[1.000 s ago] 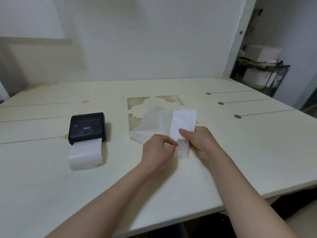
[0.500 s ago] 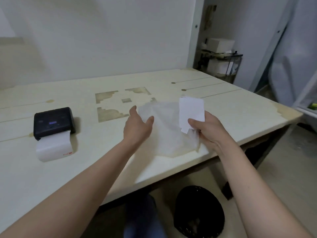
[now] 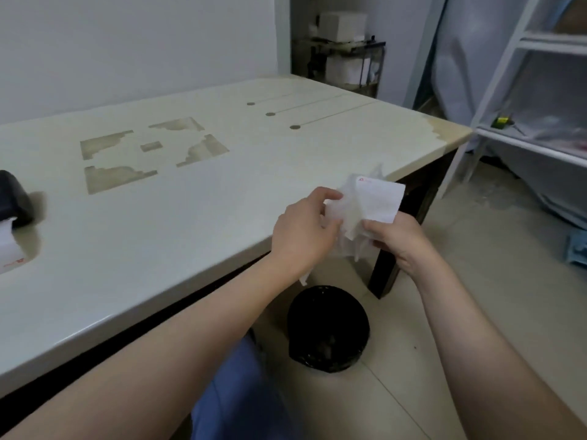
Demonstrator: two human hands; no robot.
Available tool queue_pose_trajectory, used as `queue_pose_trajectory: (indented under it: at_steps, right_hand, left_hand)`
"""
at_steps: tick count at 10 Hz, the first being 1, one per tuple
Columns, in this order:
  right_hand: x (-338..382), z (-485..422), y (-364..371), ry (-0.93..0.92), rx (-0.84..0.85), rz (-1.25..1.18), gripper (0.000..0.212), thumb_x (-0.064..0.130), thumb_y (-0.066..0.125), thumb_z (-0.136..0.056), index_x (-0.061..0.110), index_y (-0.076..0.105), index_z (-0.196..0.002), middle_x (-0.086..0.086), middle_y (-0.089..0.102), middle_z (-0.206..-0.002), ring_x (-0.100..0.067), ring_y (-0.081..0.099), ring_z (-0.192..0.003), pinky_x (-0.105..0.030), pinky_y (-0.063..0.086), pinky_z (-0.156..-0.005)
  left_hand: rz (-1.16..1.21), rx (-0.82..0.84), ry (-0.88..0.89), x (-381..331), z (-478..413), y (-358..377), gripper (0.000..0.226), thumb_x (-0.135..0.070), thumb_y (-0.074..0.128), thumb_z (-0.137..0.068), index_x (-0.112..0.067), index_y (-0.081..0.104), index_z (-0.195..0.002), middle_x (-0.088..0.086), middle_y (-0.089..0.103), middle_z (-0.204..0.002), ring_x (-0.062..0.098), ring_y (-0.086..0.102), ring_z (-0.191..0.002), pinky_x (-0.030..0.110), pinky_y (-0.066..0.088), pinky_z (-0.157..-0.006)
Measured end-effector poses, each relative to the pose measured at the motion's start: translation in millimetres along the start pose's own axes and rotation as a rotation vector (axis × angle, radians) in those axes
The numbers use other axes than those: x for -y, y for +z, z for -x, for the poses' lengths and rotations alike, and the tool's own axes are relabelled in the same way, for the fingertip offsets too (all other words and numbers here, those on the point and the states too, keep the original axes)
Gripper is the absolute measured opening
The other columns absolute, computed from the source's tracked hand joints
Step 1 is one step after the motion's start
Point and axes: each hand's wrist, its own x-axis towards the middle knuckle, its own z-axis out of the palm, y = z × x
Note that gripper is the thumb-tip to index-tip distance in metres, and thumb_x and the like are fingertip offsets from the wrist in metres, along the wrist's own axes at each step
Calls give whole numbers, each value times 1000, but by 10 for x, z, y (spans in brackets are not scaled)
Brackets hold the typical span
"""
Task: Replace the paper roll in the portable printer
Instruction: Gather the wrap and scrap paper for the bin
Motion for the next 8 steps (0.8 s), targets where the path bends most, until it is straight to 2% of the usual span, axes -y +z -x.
queue_pose_trajectory:
  at_steps: [1,2,3,4,5,6,7,8]
  right_hand:
    - [-506,-75,-45,86,-51,46,14,6,69,-84,18,68,-90,-1,70,-91,-16,66,-80,-30,53,-73]
    - [-1039,-138,-57,190,-60,173,23,10,68,-84,8,69,-107,-8,71,-101,-24,66,-88,-31,53,-69]
    - [-1524,-188,15,296,-44,239,26,13,62,-86,6,68,-110,-10,71,-103,-27,68,-82,-39,56,-72]
    - [-1925,-232,177,371,-105,241,26,16,58,-87,5,66,-109,-12,70,-106,-27,68,-81,-44,58,-84]
    - [-2214,-276,327,411,-186,292,26,17,55,-89,3,64,-109,-11,67,-103,-30,65,-91,-35,52,-78]
    - [-2479,-313,461,414,-239,434,31,17,51,-92,-1,60,-116,-16,65,-110,-34,62,-101,-37,50,-83]
    - [-2740,-340,582,564,-31,469,55,23,56,-93,7,40,-142,-19,48,-141,-39,50,-123,-44,46,-100]
    - [-2903,-275,666,713,187,544,82,30,60,-92,9,11,-154,-16,27,-156,-40,36,-137,-44,41,-106]
  left_hand:
    - [-124,81,65,162,113,339,32,-31,61,-91,-33,59,-123,-7,69,-106,13,65,-81,34,53,-77]
    - [-162,206,-28,483,182,676,35,-29,60,-93,-33,56,-128,-4,71,-111,16,70,-89,35,56,-77]
    - [-156,379,-116,846,168,988,47,-21,56,-95,-30,47,-140,2,66,-128,22,67,-109,38,54,-91]
    - [-109,577,-204,1207,106,1265,63,-18,53,-96,-28,28,-152,11,60,-135,30,59,-120,40,48,-101]
    - [-88,714,-270,1516,107,1462,75,-22,55,-97,-29,10,-156,11,46,-151,30,49,-133,43,41,-110]
    - [-92,747,-307,1735,162,1544,78,-24,57,-96,-25,8,-157,10,44,-153,28,46,-136,40,39,-112]
    - [-141,712,-287,2050,243,1569,79,-27,55,-94,-26,9,-157,9,43,-152,30,46,-135,47,45,-106]
    - [-190,708,-294,2156,289,1460,78,-28,55,-93,-24,9,-157,10,36,-156,32,40,-139,49,45,-105]
